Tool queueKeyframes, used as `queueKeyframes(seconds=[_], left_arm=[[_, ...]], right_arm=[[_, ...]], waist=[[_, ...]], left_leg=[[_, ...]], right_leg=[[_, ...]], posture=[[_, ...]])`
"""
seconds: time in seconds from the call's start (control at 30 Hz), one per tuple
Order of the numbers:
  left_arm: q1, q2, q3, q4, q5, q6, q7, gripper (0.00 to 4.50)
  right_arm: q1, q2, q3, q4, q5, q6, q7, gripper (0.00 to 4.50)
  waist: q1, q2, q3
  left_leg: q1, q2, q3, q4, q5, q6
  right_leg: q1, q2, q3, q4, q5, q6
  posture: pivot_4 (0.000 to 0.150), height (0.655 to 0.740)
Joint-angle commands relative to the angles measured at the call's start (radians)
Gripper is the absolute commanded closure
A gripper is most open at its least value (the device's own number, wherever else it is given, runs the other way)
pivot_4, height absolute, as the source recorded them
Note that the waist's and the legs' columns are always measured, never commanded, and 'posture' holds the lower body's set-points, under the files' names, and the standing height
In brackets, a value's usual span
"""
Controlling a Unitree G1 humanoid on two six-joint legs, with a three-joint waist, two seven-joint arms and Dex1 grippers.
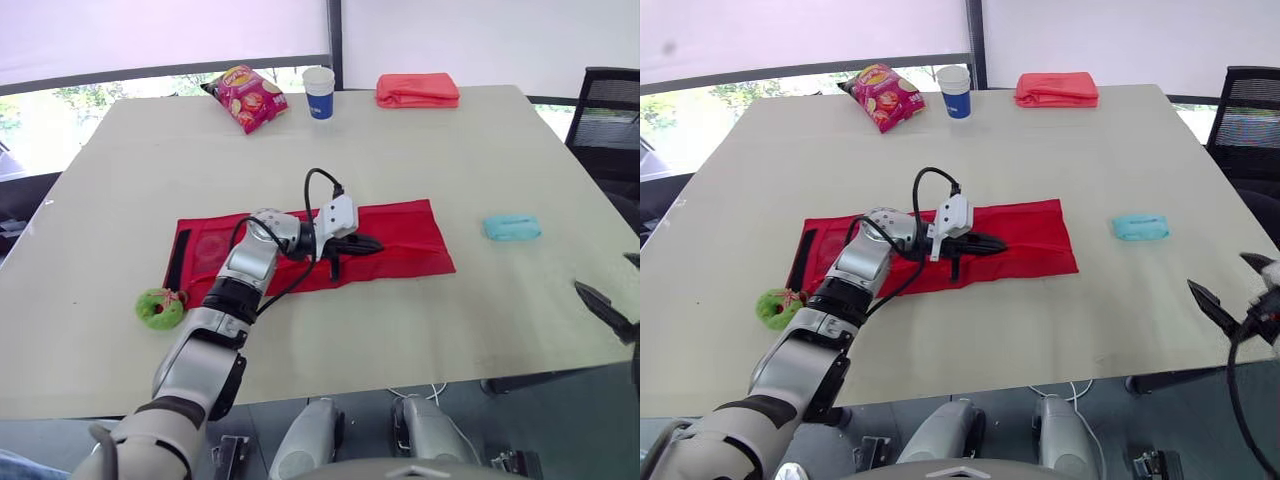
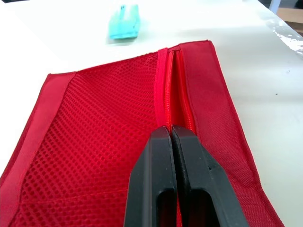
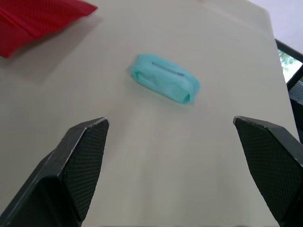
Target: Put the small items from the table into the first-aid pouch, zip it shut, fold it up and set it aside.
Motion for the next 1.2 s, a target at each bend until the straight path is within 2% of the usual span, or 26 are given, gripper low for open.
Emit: queueKeyframes(seconds=[0.03, 0.17, 0.3, 0.43, 0.63, 0.8, 0.9, 0.93, 1.13, 1.17, 1.2], left_arm=[[-0.022, -0.012, -0.005, -0.008, 0.009, -0.034, 0.009, 4.47], [-0.021, -0.021, -0.009, -0.008, 0.022, -0.048, 0.024, 4.47], [-0.005, -0.027, -0.014, -0.034, 0.026, -0.048, 0.036, 4.47], [0.004, -0.023, -0.007, -0.053, 0.027, -0.041, 0.056, 4.47], [0.032, -0.003, -0.005, -0.104, 0.025, -0.022, 0.075, 4.47], [0.043, 0.011, 0.0, -0.136, 0.024, -0.004, 0.095, 4.47], [0.044, 0.017, 0.001, -0.141, 0.023, -0.002, 0.103, 4.5], [0.046, 0.018, 0.002, -0.142, 0.023, -0.001, 0.106, 4.5], [0.058, 0.011, -0.007, -0.148, 0.02, -0.002, 0.115, 4.5], [0.058, 0.008, -0.008, -0.148, 0.02, -0.002, 0.114, 4.5], [0.058, 0.006, -0.009, -0.147, 0.019, -0.002, 0.113, 4.5]], right_arm=[[-0.163, -0.081, 0.125, 0.199, -0.092, -0.069, 0.071, 0.0], [-0.433, -0.119, 0.323, 0.448, -0.185, -0.132, 0.168, 0.0], [-0.717, -0.079, 0.507, 0.746, -0.292, -0.246, 0.293, 0.0], [-0.953, -0.022, 0.614, 1.074, -0.398, -0.399, 0.342, 0.0], [-1.196, 0.064, 0.722, 1.443, -0.531, -0.565, 0.387, 0.0], [-1.287, 0.1, 0.753, 1.581, -0.591, -0.563, 0.426, 0.0], [-1.314, 0.106, 0.739, 1.6, -0.597, -0.549, 0.429, 0.75], [-1.316, 0.102, 0.739, 1.601, -0.599, -0.544, 0.44, 1.14], [-1.284, 0.06, 0.738, 1.538, -0.607, -0.523, 0.516, 4.11], [-1.269, 0.052, 0.733, 1.513, -0.6, -0.515, 0.533, 4.48], [-1.247, 0.043, 0.726, 1.475, -0.588, -0.499, 0.552, 4.48]], waist=[[0.003, 0.0, 0.0], [0.003, 0.001, 0.0], [-0.001, 0.0, 0.0], [-0.001, 0.0, 0.0], [-0.008, 0.001, 0.0], [-0.019, 0.001, 0.0], [-0.023, 0.001, 0.0], [-0.024, 0.001, 0.0], [-0.024, 0.001, 0.0], [-0.022, 0.001, 0.0], [-0.022, 0.001, 0.0]], left_leg=[[0.0, 0.0, 0.0, 0.0, 0.0, 0.0], [0.0, 0.0, 0.0, 0.0, 0.0, -0.001], [0.001, 0.0, 0.002, 0.0, 0.002, -0.004], [0.001, 0.0, 0.002, 0.0, 0.003, -0.004], [0.001, 0.0, 0.003, -0.001, 0.003, -0.005], [0.001, 0.0, 0.002, -0.001, 0.003, -0.005], [0.001, 0.0, 0.002, -0.001, 0.003, -0.005], [0.001, 0.0, 0.001, -0.001, 0.003, -0.005], [0.001, 0.0, 0.002, -0.001, 0.003, -0.005], [0.001, 0.0, 0.002, -0.001, 0.003, -0.005], [0.001, 0.0, 0.001, -0.001, 0.003, -0.005]], right_leg=[[0.0, 0.0, 0.0, 0.0, 0.0, -0.001], [0.0, 0.0, 0.0, 0.0, 0.001, -0.002], [0.0, 0.0, 0.002, 0.0, 0.002, -0.002], [0.0, 0.0, 0.002, 0.0, 0.002, -0.003], [-0.001, -0.001, 0.004, 0.0, 0.002, -0.003], [-0.001, -0.001, 0.008, 0.0, 0.002, -0.003], [-0.001, -0.001, 0.008, 0.0, 0.002, -0.003], [-0.002, -0.001, 0.008, 0.001, 0.002, -0.003], [-0.002, -0.002, 0.009, 0.001, 0.002, -0.003], [-0.002, -0.002, 0.009, 0.001, 0.002, -0.003], [-0.002, -0.002, 0.008, 0.001, 0.002, -0.003]], posture=[[0.15, 0.7395], [0.15, 0.7395], [0.15, 0.7395], [0.15, 0.7395], [0.15, 0.7395], [0.15, 0.7395], [0.15, 0.7395], [0.15, 0.7395], [0.15, 0.7395], [0.15, 0.7395], [0.15, 0.7395]])
